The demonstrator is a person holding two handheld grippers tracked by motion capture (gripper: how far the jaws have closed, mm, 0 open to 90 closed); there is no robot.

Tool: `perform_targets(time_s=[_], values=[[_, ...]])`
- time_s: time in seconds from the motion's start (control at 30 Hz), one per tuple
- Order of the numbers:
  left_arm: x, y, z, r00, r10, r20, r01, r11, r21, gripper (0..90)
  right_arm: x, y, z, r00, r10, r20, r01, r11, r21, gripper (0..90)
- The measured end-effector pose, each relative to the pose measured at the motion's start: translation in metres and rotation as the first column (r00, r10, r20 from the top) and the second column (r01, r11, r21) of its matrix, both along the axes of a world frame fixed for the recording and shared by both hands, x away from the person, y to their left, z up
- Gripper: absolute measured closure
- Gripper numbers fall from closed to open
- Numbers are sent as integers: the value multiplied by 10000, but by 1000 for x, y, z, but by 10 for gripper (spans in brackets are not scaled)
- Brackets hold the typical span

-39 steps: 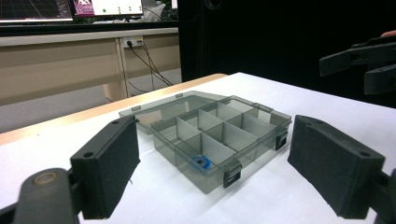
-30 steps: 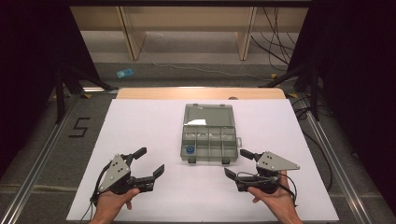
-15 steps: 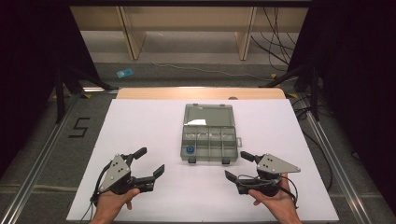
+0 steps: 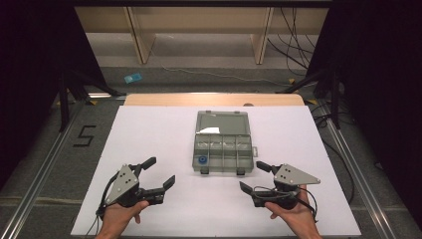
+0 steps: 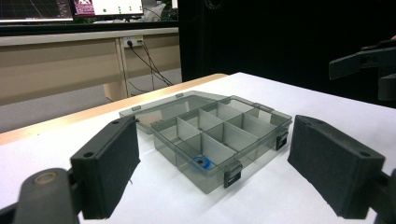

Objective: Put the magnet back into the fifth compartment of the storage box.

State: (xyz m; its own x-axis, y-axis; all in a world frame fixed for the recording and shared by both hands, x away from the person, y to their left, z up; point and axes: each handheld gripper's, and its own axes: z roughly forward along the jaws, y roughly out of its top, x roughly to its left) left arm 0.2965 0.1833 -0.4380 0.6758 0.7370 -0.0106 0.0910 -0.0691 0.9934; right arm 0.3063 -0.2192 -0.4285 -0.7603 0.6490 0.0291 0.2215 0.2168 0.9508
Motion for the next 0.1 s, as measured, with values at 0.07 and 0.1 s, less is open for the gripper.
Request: perform_targets(time_s=[0.07, 0.1], values=[[0, 0, 0, 10000, 0, 3, 0, 10000, 2, 157, 0, 0, 0, 10000, -63, 75, 63, 10000, 69, 156], [0, 0, 0, 10000, 1, 3, -1, 10000, 1, 157, 0, 0, 0, 10000, -19, 33, 19, 10000, 36, 156]])
